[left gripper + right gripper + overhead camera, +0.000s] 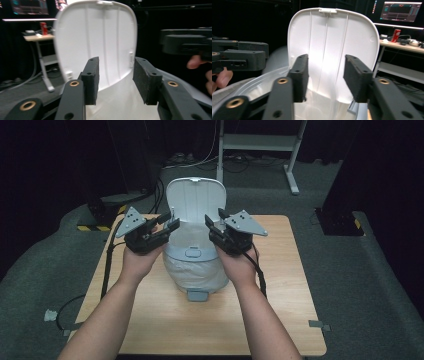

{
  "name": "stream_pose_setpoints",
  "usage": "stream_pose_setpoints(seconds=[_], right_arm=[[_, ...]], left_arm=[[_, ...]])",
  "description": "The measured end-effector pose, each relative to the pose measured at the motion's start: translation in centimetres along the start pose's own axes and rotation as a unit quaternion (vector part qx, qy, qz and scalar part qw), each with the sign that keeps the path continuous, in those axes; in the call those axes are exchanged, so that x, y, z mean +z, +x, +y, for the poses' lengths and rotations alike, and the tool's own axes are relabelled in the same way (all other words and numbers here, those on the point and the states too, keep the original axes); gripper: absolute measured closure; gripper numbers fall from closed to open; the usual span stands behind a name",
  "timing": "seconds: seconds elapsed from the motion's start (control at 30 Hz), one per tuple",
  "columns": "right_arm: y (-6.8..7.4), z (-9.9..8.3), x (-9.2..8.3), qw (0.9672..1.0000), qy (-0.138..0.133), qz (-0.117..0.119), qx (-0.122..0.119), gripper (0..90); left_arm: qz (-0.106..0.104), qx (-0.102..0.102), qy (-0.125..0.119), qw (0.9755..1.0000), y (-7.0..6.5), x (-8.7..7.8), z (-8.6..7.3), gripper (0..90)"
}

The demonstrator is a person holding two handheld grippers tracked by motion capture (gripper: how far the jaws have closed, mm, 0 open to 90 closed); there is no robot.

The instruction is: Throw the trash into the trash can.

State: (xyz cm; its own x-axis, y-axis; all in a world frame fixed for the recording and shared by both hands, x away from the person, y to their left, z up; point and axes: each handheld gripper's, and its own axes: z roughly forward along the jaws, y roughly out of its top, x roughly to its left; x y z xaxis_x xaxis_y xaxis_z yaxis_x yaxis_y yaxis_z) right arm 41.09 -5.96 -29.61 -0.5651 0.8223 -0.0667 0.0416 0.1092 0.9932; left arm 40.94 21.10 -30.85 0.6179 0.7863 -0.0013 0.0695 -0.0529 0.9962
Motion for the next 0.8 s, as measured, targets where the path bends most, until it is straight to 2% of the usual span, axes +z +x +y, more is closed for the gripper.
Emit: stream_pose_setpoints(seconds=[0.07,0.17,0.2,0.23,0.27,0.3,0.33,0.37,0.4,0.5,0.53,0.57,0.67,0.7,0.73,0.8], right_arm=[[-0.1,-0.3,-0.5,1.0,-0.002,-0.002,-0.001,53.7],[-0.4,-0.6,-1.6,0.9999,-0.009,-0.006,-0.007,53.9],[-0.5,-0.8,-2.0,0.9999,-0.011,-0.009,-0.008,53.9],[-0.5,-0.8,-2.0,0.9999,-0.011,-0.009,-0.008,53.9],[-1.0,-1.2,-2.9,0.9997,-0.013,-0.018,-0.01,54.2],[-1.0,-1.2,-2.9,0.9997,-0.013,-0.018,-0.01,54.2],[-1.5,-1.6,-3.7,0.9994,-0.014,-0.029,-0.01,53.5],[-1.5,-1.6,-3.7,0.9994,-0.014,-0.029,-0.01,53.5],[-2.2,-2.2,-4.4,0.9991,-0.014,-0.038,-0.007,53.5],[-3.2,-3.4,-5.0,0.9986,-0.006,-0.053,0.002,54.3],[-3.2,-3.4,-5.0,0.9986,-0.006,-0.053,0.002,54.3],[-3.8,-4.4,-5.1,0.998,0.003,-0.063,0.009,54.9],[-4.6,-6.2,-4.7,0.9974,0.019,-0.068,0.016,57.5],[-4.6,-6.2,-4.7,0.9974,0.019,-0.068,0.016,57.5],[-4.9,-7.4,-4.2,0.9967,0.034,-0.071,0.018,59.8],[-5.1,-8.6,-3.6,0.996,0.046,-0.075,0.015,61.3]], left_arm=[[0.013,0.006,-0.013,0.9998,0.6,-1.1,-0.4,55.1],[0.036,0.017,-0.017,0.9991,1.4,-2.1,-1.0,56.1],[0.036,0.017,-0.017,0.9991,1.4,-2.1,-1.0,56.7],[0.042,0.017,-0.016,0.9988,1.7,-2.3,-1.3,56.7],[0.057,0.013,-0.016,0.9982,2.4,-2.7,-2.0,58.7],[0.057,0.013,-0.016,0.9982,2.4,-2.7,-2.0,60.7],[0.065,0.002,-0.01,0.9978,3.1,-2.9,-2.6,61.5],[0.065,0.002,-0.01,0.9978,3.1,-2.9,-2.6,61.7],[0.073,0.0,-0.001,0.9973,3.6,-2.9,-3.4,62.2],[0.087,-0.002,0.015,0.9961,4.1,-2.7,-4.9,64.4],[0.087,-0.002,0.015,0.9961,4.1,-2.7,-4.9,66.6],[0.093,-0.005,0.03,0.9952,4.4,-2.4,-6.0,67.3],[0.095,-0.009,0.05,0.9942,4.8,-1.8,-7.5,68.4],[0.095,-0.009,0.05,0.9942,4.8,-1.8,-7.5,68.6],[0.093,-0.013,0.065,0.9934,5.0,-1.3,-8.4,68.5],[0.091,-0.018,0.073,0.993,5.1,-0.8,-9.2,69.5]])
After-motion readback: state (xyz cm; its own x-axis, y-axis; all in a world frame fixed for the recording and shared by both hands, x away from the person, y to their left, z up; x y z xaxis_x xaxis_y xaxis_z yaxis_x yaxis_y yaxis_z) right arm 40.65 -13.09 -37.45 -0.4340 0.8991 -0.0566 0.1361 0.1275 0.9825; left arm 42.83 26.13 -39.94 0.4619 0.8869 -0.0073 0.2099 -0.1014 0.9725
